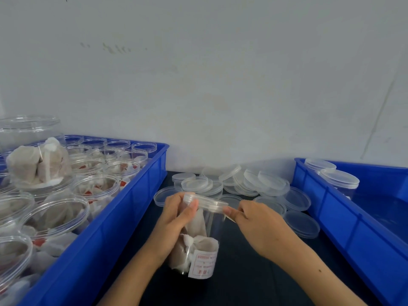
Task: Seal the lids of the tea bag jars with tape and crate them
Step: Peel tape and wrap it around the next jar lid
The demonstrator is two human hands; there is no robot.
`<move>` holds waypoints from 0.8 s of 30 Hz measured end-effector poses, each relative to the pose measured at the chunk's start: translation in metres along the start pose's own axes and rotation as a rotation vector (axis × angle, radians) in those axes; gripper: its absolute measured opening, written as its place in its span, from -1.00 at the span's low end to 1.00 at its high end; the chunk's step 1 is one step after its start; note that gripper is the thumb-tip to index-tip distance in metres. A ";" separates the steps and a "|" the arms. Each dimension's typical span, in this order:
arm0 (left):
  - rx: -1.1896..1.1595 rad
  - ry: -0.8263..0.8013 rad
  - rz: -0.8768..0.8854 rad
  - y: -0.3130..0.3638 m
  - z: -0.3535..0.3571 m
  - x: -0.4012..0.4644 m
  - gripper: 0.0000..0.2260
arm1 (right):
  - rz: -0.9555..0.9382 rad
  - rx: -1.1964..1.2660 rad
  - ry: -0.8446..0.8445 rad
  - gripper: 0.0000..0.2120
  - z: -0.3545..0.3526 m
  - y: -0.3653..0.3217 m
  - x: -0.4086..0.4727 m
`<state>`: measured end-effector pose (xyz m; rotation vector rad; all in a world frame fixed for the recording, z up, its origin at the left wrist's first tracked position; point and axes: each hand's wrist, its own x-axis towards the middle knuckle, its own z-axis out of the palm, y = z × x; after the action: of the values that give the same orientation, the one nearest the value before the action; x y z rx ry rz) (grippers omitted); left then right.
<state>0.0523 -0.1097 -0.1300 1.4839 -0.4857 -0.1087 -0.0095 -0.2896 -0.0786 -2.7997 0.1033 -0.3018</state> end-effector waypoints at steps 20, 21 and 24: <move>0.639 0.422 0.221 0.000 0.013 -0.004 -0.23 | 0.072 0.499 -0.278 -0.73 0.021 -0.002 0.007; 0.660 0.421 0.241 0.000 0.014 -0.004 -0.21 | 0.103 0.502 -0.258 -0.73 0.024 -0.003 0.007; 0.733 0.422 0.313 0.000 0.017 -0.007 -0.20 | 0.177 0.496 -0.198 -0.75 0.031 -0.005 0.007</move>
<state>0.0400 -0.1228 -0.1318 2.0484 -0.4220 0.6842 0.0047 -0.2761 -0.1043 -2.2938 0.1991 -0.0011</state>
